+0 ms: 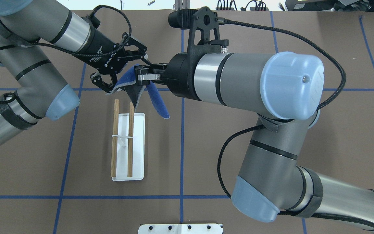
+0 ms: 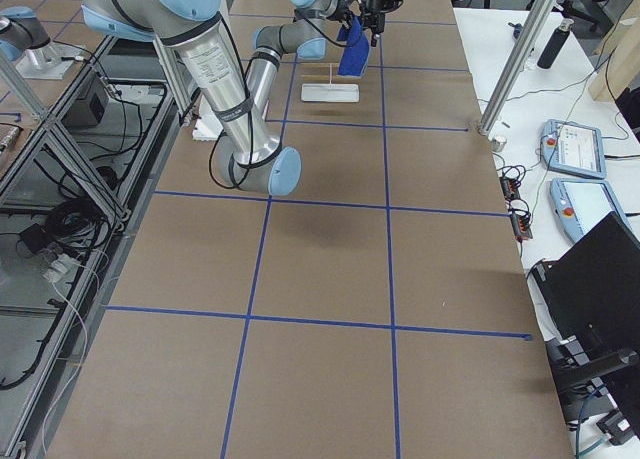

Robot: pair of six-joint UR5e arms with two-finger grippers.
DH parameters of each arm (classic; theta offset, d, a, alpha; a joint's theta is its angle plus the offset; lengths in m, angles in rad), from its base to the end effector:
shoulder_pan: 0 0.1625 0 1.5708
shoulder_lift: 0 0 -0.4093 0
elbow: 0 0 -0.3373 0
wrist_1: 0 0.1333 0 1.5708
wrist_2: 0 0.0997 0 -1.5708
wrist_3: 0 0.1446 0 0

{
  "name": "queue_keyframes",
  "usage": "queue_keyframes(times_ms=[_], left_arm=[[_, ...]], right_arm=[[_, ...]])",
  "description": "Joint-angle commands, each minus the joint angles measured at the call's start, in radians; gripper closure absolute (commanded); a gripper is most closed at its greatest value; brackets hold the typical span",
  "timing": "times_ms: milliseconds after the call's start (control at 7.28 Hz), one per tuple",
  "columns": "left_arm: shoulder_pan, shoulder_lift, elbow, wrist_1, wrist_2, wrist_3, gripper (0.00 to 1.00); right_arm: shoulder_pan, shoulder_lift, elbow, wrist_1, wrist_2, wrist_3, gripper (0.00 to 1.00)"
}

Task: Hang towel on rack

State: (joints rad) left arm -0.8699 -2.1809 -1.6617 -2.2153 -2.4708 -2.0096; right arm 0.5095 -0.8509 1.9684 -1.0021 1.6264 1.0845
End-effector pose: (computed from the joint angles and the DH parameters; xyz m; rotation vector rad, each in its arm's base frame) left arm 0.3730 -0.4731 0.2033 -0.4686 1.3704 -0.4714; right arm -0.4186 -0.3774 0.0513 0.7683 -1.5009 -0.0295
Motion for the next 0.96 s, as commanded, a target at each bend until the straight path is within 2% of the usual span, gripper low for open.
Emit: queue_keyframes(times_ms=[0,137,550,687,824], left_arm=[[0.006,0.004,0.003,-0.059,0.001,-0.001,0.66],[0.006,0.007,0.005,-0.07,0.001,-0.001,1.0],[0.005,0.013,0.007,-0.072,0.024,0.0,1.0],[0.005,0.013,0.004,-0.072,0.026,-0.001,1.0],[0.005,0.013,0.0,-0.072,0.026,-0.001,1.0]], right_arm=[[0.0,-0.008,0.001,0.0,-0.008,-0.001,1.0],[-0.002,-0.019,0.004,0.0,-0.008,-0.001,1.0],[-0.02,-0.055,0.032,0.003,-0.007,-0.001,1.0],[-0.046,-0.086,0.064,0.002,0.0,-0.001,0.82],[-0.051,-0.108,0.076,-0.013,-0.002,0.003,0.02]])
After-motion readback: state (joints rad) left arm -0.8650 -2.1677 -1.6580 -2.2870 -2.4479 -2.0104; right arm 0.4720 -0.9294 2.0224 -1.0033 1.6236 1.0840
